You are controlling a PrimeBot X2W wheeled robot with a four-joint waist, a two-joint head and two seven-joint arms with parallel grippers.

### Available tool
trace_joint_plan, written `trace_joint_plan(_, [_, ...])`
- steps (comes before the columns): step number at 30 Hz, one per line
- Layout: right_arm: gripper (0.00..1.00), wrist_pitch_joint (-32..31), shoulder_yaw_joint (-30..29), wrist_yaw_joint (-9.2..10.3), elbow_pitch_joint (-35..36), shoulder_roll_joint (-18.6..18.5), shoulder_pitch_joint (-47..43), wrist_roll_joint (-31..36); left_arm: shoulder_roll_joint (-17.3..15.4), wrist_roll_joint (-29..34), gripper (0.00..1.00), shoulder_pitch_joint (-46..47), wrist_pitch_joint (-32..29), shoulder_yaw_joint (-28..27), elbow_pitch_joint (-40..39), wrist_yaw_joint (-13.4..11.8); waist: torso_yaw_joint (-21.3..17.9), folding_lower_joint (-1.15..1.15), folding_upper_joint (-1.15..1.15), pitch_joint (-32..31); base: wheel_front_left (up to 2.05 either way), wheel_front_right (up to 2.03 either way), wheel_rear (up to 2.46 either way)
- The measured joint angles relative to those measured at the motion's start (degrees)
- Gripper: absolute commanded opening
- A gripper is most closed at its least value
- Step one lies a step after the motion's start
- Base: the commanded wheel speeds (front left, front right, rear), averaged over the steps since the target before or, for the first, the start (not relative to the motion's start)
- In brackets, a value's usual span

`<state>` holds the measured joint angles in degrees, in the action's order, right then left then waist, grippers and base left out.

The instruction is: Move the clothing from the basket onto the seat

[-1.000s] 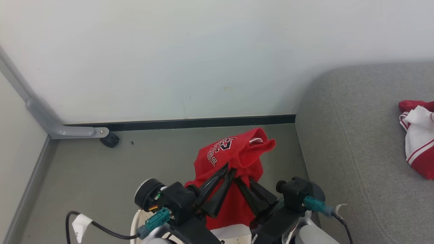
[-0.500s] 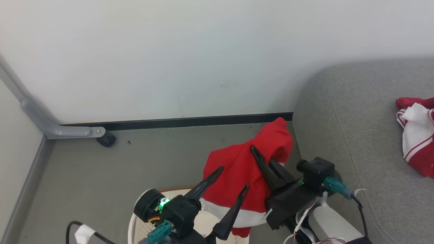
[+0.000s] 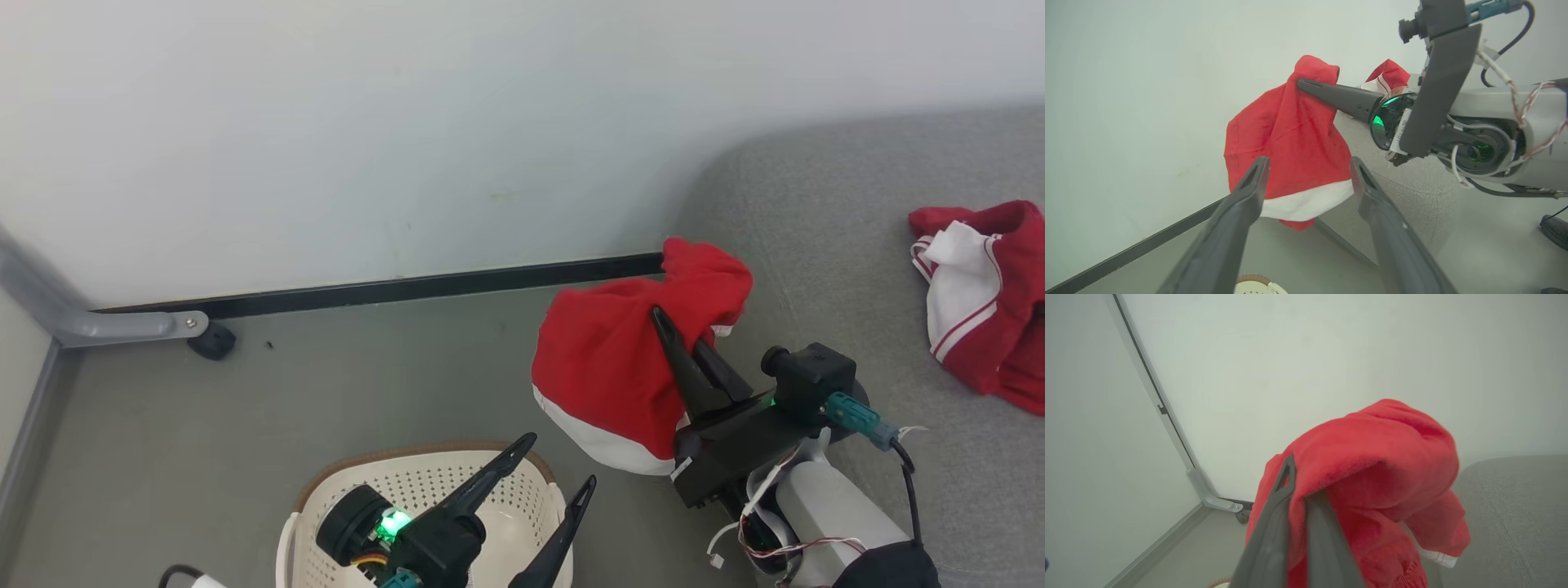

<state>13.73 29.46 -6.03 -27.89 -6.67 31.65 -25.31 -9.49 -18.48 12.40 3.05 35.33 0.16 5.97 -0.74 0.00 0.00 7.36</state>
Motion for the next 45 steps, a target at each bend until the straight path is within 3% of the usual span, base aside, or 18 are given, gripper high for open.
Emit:
trace_joint_plan(23, [0.00, 0.51, -7.98, 2.47, 2.13, -3.61, 1.73, -1.02, -1.45, 2.46, 1.00, 0.48, -1.54, 0.41, -2.27, -0.91, -11.57, -0.01, 0.00, 5.88, 0.00, 0.00, 0.00])
trace_joint_plan(34, [0.00, 0.55, -13.60, 2.58, 2.79, -6.67, 11.72, -1.40, -1.72, 3.87, 1.00, 3.04, -2.96, 1.01, -2.50, -0.86, -15.61, 0.00, 0.01, 9.87, 0.00, 0.00, 0.00])
trace_joint_plan(45, [0.00, 0.68, -20.42, 3.23, -1.71, -11.93, 25.33, -1.47, -1.58, 4.33, 1.00, 5.75, -3.70, 2.96, -2.56, -0.34, -16.22, 0.00, 0.01, 13.38, 0.00, 0.00, 0.00])
